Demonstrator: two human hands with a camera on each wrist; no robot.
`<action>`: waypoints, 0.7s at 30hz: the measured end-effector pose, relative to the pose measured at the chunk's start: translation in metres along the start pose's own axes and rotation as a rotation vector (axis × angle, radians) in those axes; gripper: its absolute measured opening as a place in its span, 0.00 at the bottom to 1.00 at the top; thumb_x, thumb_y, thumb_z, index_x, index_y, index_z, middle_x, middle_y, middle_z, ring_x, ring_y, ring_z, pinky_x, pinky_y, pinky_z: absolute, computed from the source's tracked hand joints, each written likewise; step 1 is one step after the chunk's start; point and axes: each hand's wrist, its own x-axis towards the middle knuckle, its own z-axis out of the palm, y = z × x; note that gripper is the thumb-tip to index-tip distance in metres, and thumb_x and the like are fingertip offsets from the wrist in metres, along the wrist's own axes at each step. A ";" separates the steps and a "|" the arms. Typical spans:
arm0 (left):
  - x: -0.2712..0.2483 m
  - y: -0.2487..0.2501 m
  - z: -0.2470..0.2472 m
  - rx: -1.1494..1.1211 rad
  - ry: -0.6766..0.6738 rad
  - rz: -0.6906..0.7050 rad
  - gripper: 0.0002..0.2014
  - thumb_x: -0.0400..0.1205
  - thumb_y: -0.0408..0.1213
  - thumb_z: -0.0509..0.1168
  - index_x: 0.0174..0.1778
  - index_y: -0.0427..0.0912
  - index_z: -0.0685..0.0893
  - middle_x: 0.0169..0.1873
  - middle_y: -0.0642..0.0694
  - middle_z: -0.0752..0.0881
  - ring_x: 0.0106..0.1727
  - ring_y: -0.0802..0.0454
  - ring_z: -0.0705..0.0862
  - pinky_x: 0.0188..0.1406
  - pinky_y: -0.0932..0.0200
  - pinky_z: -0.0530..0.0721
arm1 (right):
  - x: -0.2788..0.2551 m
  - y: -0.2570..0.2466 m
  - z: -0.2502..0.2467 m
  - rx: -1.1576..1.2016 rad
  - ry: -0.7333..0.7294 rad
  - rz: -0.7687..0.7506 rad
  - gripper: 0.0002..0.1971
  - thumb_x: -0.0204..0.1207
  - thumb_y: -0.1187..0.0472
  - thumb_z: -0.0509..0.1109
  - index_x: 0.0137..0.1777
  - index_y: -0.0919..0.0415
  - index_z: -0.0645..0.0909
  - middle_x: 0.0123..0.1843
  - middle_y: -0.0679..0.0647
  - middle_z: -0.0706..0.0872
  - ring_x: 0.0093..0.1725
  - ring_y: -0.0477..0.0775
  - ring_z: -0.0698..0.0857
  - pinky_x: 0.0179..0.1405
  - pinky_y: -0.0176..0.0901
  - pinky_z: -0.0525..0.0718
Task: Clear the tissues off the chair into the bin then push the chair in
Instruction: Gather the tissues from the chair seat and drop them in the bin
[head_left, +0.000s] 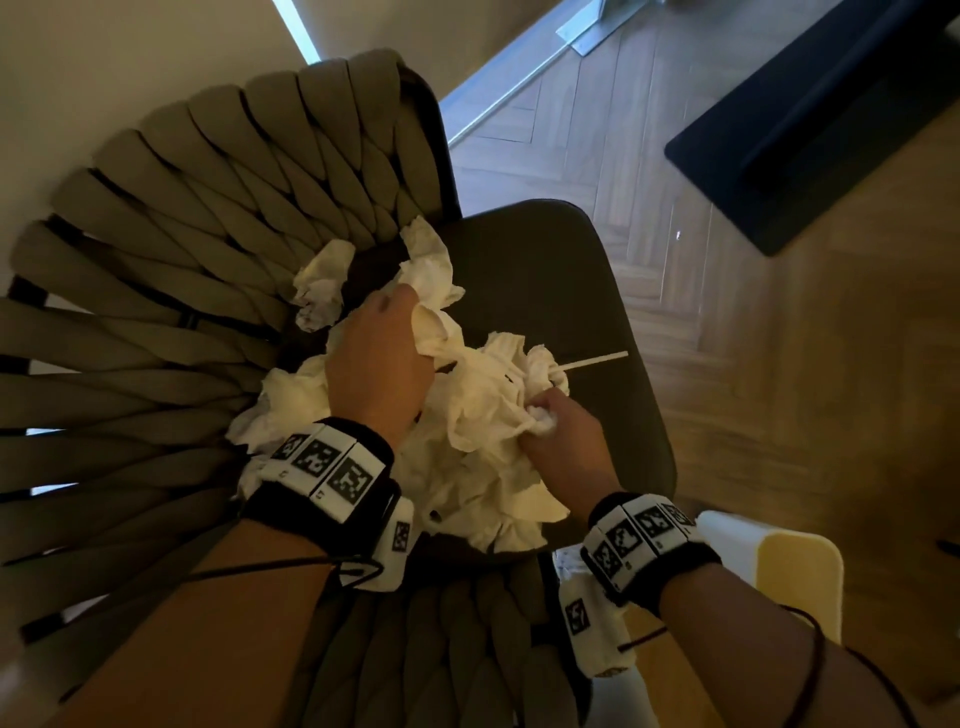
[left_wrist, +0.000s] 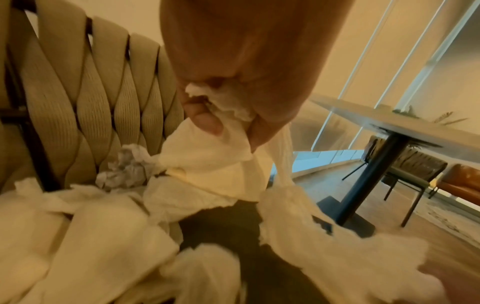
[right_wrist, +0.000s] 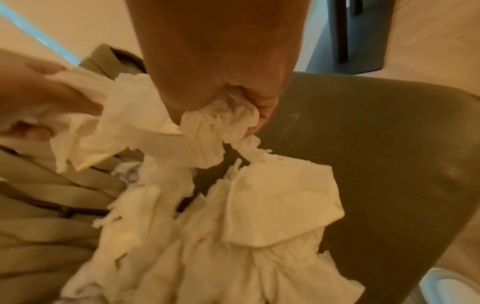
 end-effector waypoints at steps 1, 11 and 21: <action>-0.002 0.000 -0.010 0.001 0.023 0.004 0.21 0.77 0.37 0.69 0.65 0.42 0.74 0.60 0.37 0.80 0.60 0.36 0.80 0.48 0.40 0.81 | -0.008 -0.004 -0.006 0.036 0.014 -0.006 0.10 0.68 0.61 0.73 0.49 0.51 0.80 0.46 0.48 0.84 0.45 0.47 0.83 0.43 0.42 0.83; -0.023 0.039 -0.051 -0.170 0.122 0.187 0.17 0.77 0.36 0.69 0.62 0.39 0.77 0.56 0.36 0.81 0.55 0.38 0.81 0.48 0.45 0.82 | -0.086 -0.011 -0.048 0.356 -0.116 -0.138 0.10 0.67 0.65 0.75 0.43 0.50 0.81 0.38 0.47 0.86 0.36 0.39 0.83 0.34 0.32 0.80; -0.080 0.179 0.051 -0.497 -0.737 0.138 0.17 0.75 0.42 0.72 0.58 0.55 0.78 0.52 0.59 0.82 0.51 0.62 0.82 0.51 0.61 0.79 | -0.147 0.080 -0.141 0.218 0.119 -0.239 0.12 0.67 0.55 0.75 0.48 0.44 0.79 0.46 0.43 0.84 0.47 0.44 0.84 0.44 0.40 0.82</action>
